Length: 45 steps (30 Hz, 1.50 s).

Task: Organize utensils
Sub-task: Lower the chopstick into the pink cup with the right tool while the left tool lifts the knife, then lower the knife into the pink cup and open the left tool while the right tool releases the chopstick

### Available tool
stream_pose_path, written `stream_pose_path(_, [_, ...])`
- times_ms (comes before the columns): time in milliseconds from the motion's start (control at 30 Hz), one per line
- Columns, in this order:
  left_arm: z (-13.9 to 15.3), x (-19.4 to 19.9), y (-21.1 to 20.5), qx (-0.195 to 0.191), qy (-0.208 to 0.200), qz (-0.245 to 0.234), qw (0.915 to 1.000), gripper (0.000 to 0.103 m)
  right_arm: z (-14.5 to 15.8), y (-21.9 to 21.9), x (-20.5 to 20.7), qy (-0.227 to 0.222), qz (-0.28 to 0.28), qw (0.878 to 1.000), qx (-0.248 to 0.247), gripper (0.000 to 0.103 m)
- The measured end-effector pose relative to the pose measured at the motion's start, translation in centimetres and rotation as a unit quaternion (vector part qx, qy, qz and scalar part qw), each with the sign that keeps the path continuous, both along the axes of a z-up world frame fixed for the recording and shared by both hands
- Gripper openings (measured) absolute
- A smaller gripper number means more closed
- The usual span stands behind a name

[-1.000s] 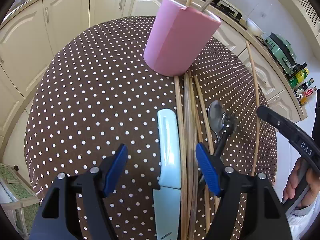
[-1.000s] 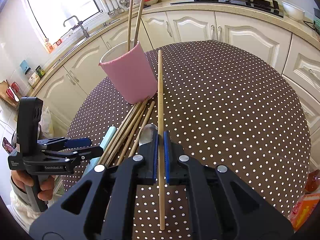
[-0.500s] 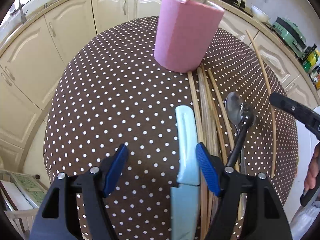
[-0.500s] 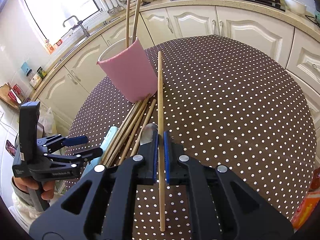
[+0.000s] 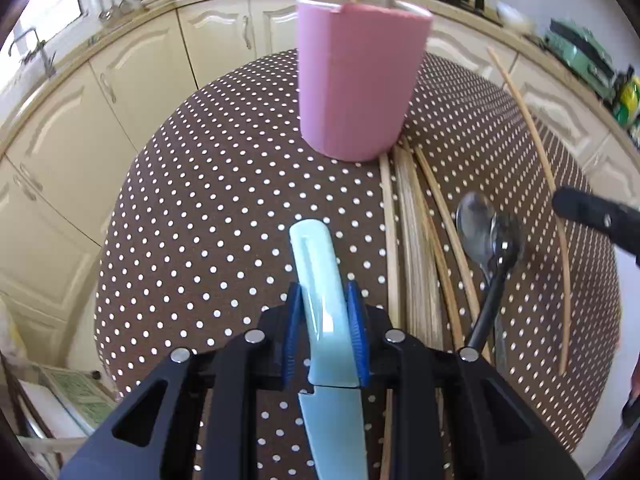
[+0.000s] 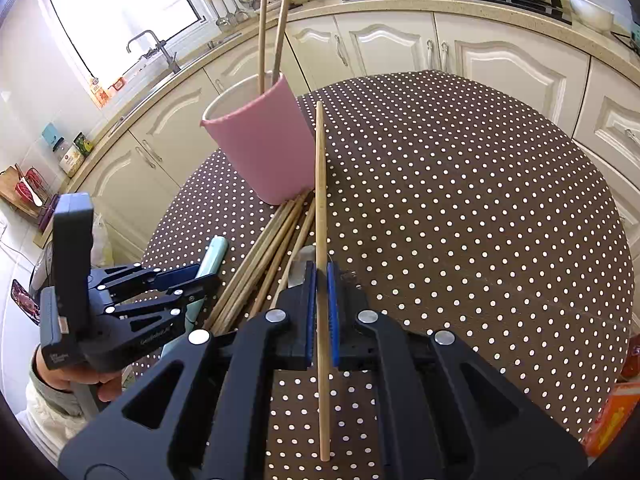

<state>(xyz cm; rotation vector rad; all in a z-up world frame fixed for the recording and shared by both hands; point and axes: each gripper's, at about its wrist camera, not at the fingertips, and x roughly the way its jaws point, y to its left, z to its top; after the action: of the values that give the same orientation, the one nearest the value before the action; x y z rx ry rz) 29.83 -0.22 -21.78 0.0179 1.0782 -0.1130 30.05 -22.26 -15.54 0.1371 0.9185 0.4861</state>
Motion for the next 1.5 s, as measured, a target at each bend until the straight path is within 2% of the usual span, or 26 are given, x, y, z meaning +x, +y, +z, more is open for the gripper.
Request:
stream_pose_path(200, [0.7, -0.9, 1.8, -0.051, -0.031, 0.016, 0.9981, 0.02, 1.1, -0.6, -0.6, -0.016, -0.005, 1.0, 0.016, 0.006])
stream_pose_path(333, [3.2, -2.0, 2.5, -0.074, -0.089, 0.026, 0.993, 0.02, 1.8, -0.6, -1.2, -0.031, -0.009, 0.999, 0.022, 0.006])
stream_pose_path(500, [6.8, -3.4, 2.6, -0.093, -0.171, 0.03, 0.9805, 0.02, 2.8, 0.1, -1.9, -0.049, -0.006, 0.998, 0.025, 0.006])
stream_pose_path(600, [8.5, -3.9, 2.3, -0.094, -0.205, 0.028, 0.9739, 0.02, 3.4, 0.5, -2.1, -0.058, -0.003, 0.998, 0.029, 0.006])
stream_pose_path(900, [11.6, -5.1, 1.7, -0.111, -0.25, 0.009, 0.9618, 0.019, 5.9, 1.0, -2.7, -0.093, 0.008, 0.994, 0.047, 0.006])
stream_pose_path(1133, [13.4, -4.2, 0.7, -0.125, -0.285, -0.013, 0.9503, 0.019, 8.4, 1.0, -2.5, -0.131, 0.0, 0.99, 0.059, 0.006])
stream_pose_path(1333, [15.4, -3.0, 0.5, -0.144, -0.318, -0.026, 0.9368, 0.019, 10.5, 1.4, -1.1, -0.155, -0.006, 0.986, 0.066, 0.006])
stream_pose_path(1500, [17.3, -1.5, 0.8, -0.165, -0.354, -0.033, 0.9199, 0.019, 12.1, 1.9, -0.2, -0.183, -0.012, 0.98, 0.074, 0.006])
